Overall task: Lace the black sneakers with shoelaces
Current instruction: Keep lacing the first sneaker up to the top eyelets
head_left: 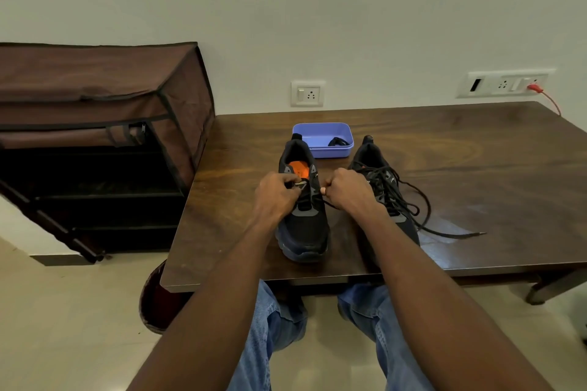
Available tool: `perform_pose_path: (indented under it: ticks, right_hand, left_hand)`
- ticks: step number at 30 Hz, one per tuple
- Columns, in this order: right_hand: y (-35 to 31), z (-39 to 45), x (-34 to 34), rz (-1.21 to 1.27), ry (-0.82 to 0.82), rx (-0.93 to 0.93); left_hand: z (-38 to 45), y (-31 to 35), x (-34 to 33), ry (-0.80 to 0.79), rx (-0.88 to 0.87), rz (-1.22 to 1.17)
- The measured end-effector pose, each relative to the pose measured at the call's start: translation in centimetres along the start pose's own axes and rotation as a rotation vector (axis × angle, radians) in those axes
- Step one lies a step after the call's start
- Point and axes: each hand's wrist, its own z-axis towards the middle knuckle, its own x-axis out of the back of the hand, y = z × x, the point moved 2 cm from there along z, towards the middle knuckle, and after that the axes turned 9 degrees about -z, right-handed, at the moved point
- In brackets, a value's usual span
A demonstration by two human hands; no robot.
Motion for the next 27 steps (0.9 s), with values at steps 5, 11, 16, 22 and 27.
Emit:
perform_pose_path:
  ticks: [5, 11, 16, 22, 27]
  right_hand:
    - [-0.2, 0.0, 0.0, 0.013, 0.119, 0.002]
    - [-1.0, -1.8, 2.0, 0.346, -0.036, 0.016]
    - [-1.8, -2.6, 1.7, 0.05, -0.337, 0.089]
    - [-2.5, -4.3, 3.6, 0.7, -0.6, 0.231]
    - [-3.9, -4.6, 4.6, 1.161, -0.4, 0.35]
  left_hand:
    - [-0.1, -0.2, 0.5, -0.042, -0.039, 0.011]
    - [-0.5, -0.2, 0.8, -0.114, -0.023, 0.01]
    - [-1.2, 0.4, 1.8, -0.026, -0.005, -0.104]
    - [-1.4, -0.4, 3.8, 0.113, 0.29, -0.365]
    - [-3.2, 1.1, 4.5, -0.318, 0.611, -0.93]
